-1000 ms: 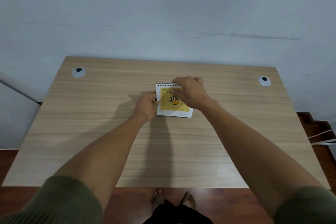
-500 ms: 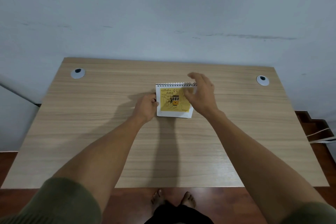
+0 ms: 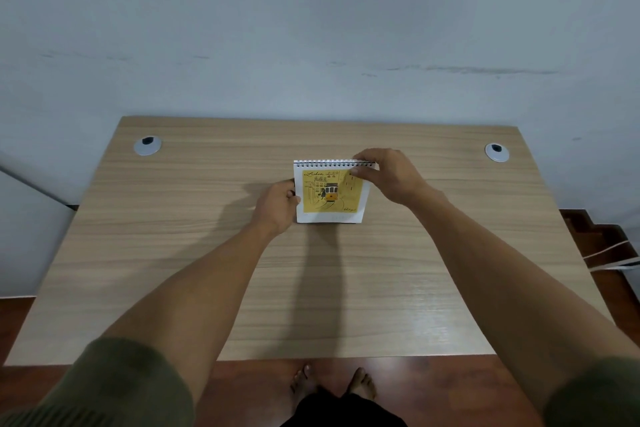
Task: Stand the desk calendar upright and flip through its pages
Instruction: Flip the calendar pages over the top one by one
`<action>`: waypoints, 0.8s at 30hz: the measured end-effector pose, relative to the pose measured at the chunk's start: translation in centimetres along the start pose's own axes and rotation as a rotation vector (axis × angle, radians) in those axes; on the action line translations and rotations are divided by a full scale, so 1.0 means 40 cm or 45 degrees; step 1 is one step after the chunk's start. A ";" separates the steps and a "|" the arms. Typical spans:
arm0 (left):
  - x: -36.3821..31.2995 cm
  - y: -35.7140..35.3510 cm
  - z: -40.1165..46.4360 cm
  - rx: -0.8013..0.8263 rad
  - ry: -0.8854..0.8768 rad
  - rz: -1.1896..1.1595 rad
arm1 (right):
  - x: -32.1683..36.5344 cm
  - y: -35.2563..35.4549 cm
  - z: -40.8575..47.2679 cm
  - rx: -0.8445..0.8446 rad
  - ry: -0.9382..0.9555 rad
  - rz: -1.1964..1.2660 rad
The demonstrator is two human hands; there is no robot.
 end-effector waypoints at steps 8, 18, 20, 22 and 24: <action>-0.007 0.009 -0.002 0.009 -0.029 0.010 | -0.163 -0.063 -0.145 -0.449 -0.609 0.378; -0.015 0.011 -0.017 -0.037 -0.015 0.031 | -0.219 -0.117 -0.173 -0.452 -0.738 0.603; -0.015 0.011 -0.020 -0.036 -0.012 0.038 | -0.218 -0.116 -0.172 -0.447 -0.725 0.590; -0.013 0.010 -0.021 -0.033 -0.007 0.031 | -0.214 -0.119 -0.168 -0.429 -0.707 0.574; -0.015 0.011 -0.023 -0.038 -0.011 0.034 | -0.212 -0.122 -0.165 -0.419 -0.703 0.537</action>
Point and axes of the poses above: each hand's wrist, its own z-axis towards the middle knuckle, its own y-axis out of the back of the hand, x = y × z, the point moved 10 cm from there along z, towards the middle knuckle, and after that the axes turned 8 degrees about -x, right-handed, at the moved point
